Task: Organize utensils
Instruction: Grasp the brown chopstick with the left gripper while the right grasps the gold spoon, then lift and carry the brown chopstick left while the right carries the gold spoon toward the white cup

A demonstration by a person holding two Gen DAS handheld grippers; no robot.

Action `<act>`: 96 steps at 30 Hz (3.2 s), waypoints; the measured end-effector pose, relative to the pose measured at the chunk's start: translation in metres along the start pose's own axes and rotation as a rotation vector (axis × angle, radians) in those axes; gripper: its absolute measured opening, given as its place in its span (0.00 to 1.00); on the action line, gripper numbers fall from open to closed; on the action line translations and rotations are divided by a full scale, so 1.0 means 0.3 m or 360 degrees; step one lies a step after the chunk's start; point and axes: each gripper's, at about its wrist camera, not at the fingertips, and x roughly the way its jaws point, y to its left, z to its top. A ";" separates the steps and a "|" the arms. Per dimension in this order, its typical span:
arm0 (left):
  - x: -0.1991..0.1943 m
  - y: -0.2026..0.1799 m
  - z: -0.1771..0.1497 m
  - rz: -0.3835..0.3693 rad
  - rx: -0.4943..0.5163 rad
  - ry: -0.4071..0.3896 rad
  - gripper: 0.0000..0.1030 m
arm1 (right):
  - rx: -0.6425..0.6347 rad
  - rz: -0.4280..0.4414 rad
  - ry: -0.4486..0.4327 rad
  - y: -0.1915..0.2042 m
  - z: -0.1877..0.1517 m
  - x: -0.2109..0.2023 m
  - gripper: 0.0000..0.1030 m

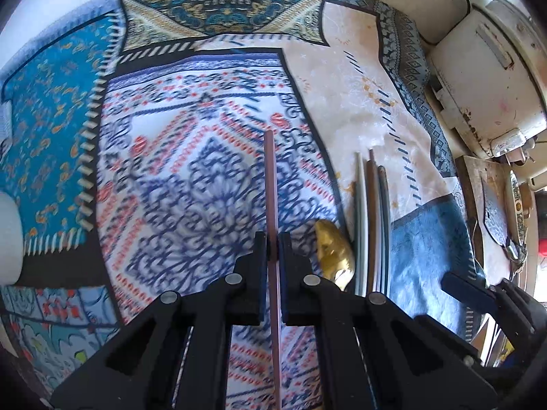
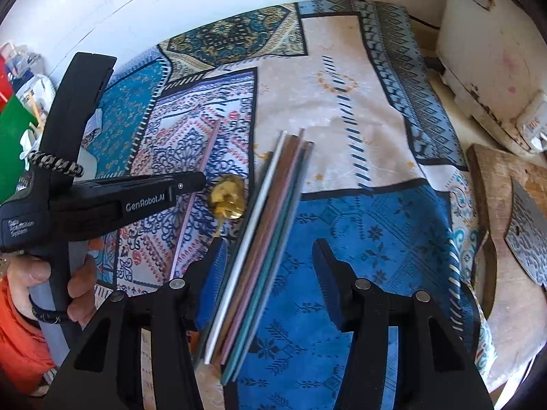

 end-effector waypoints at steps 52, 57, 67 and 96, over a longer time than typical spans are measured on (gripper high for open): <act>-0.604 0.090 -0.171 0.0044 -0.0016 -0.0656 0.04 | -0.0037 0.0098 -0.0358 0.232 0.089 -0.178 0.03; -0.690 0.134 -0.166 0.0068 -0.0037 -0.0766 0.04 | -0.0075 0.0116 -0.0437 0.294 0.118 -0.233 0.03; -0.847 0.290 -0.137 0.0125 -0.0123 -0.0958 0.04 | -0.0173 0.0193 -0.0560 0.469 0.180 -0.307 0.03; -0.742 0.703 0.080 0.0517 -0.0355 -0.1296 0.04 | -0.0311 0.0315 -0.0503 0.805 0.360 -0.115 0.03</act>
